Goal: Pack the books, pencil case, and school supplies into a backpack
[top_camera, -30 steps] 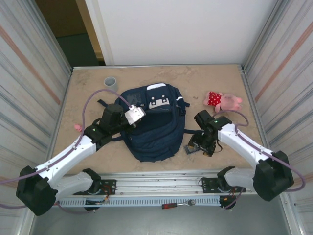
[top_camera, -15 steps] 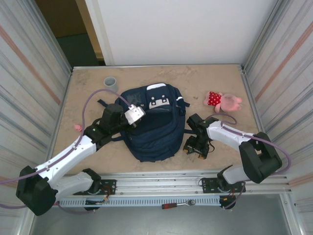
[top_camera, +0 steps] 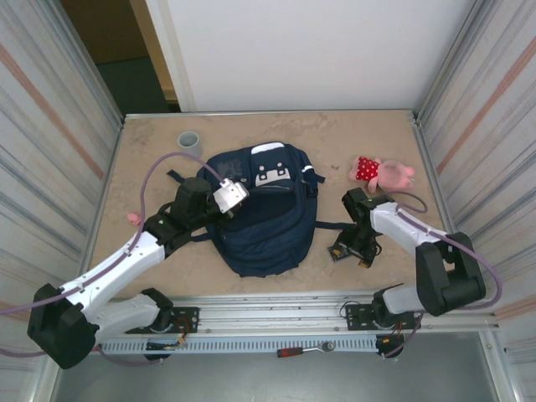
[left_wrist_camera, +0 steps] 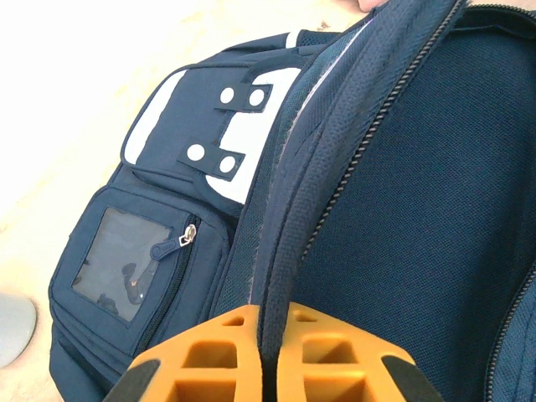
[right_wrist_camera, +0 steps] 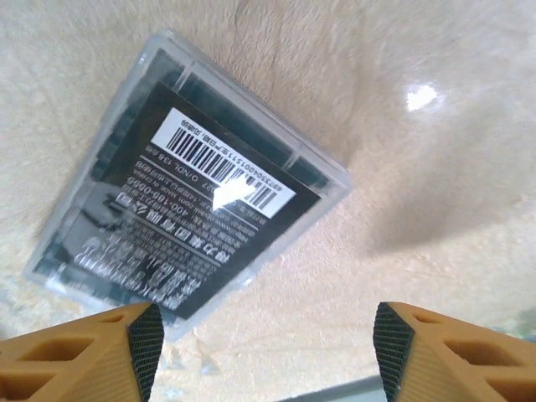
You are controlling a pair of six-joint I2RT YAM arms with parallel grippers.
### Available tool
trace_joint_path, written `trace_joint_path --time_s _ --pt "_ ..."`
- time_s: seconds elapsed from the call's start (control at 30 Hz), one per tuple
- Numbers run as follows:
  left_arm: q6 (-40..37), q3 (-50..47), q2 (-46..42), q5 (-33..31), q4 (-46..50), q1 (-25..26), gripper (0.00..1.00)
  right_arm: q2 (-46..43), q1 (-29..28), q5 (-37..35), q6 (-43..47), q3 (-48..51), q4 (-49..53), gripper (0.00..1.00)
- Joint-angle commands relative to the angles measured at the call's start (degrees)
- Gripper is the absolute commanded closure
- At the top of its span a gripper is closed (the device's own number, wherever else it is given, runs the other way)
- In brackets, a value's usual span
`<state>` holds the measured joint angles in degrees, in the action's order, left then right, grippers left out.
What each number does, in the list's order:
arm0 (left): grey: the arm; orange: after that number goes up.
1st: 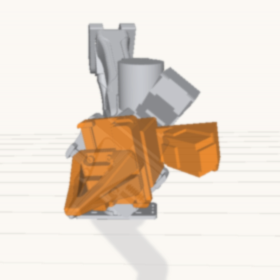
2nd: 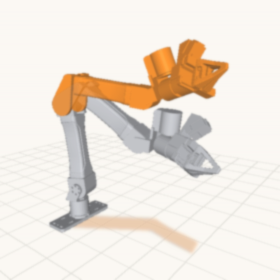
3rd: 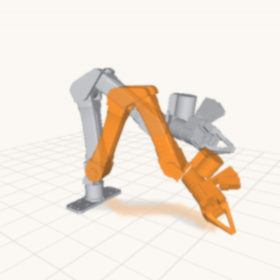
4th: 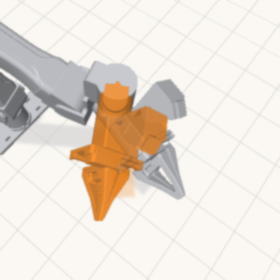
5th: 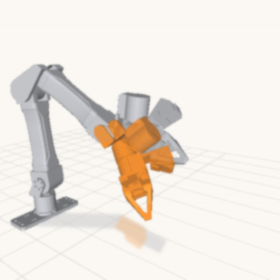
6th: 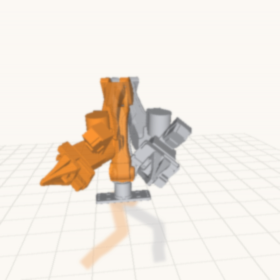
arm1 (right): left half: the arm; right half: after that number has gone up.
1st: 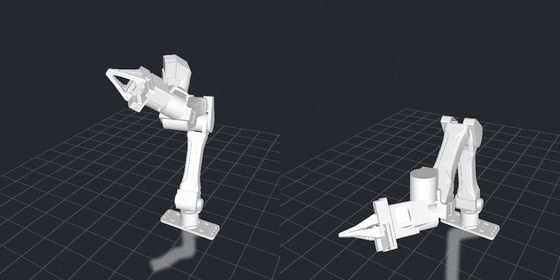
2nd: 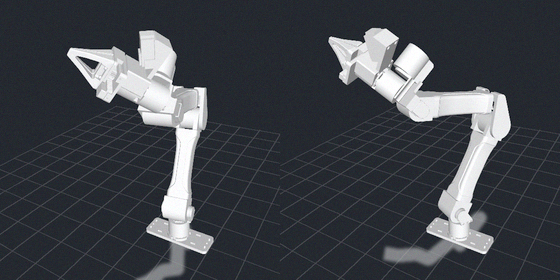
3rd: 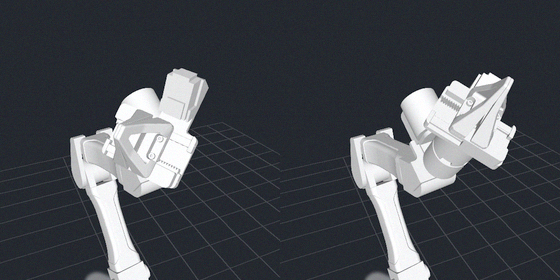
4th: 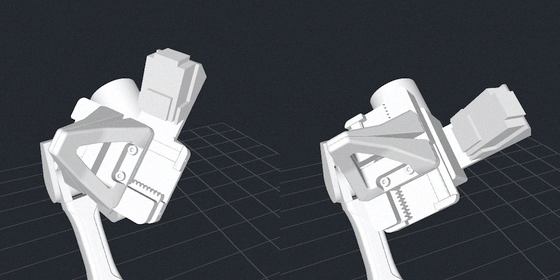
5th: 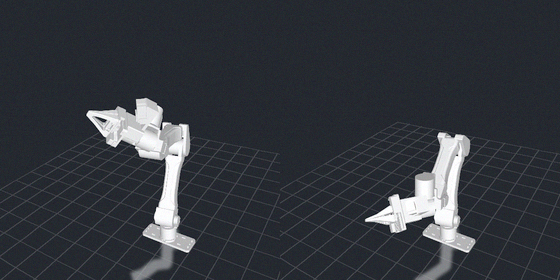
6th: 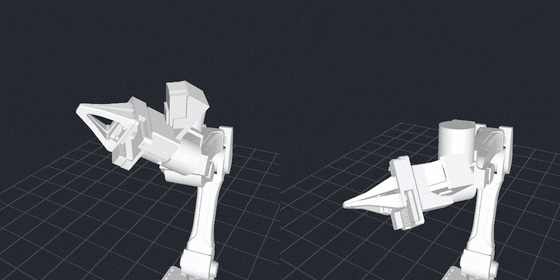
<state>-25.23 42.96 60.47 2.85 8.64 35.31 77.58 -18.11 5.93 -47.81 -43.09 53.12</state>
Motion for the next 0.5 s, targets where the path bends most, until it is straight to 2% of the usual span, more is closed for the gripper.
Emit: trace_joint_path --time_s 0.0,0.2,0.33,0.47 --pt "0.6 0.6 -1.5 -2.0 -2.1 -0.7 0.97 -6.3 0.4 0.7 -0.7 -2.9 3.1 0.27" --pt "0.7 0.7 -1.0 -1.8 -3.1 -0.6 0.97 -11.6 0.4 3.1 -8.0 2.2 -2.8 0.19" --pt "0.5 1.1 -0.5 -1.5 -3.0 -0.7 0.96 -12.0 1.0 1.9 -8.4 4.4 -4.5 0.18" --pt "1.3 1.0 -0.4 -0.7 -3.5 -0.8 0.96 -13.7 4.2 4.4 -8.0 7.8 -10.3 0.17"
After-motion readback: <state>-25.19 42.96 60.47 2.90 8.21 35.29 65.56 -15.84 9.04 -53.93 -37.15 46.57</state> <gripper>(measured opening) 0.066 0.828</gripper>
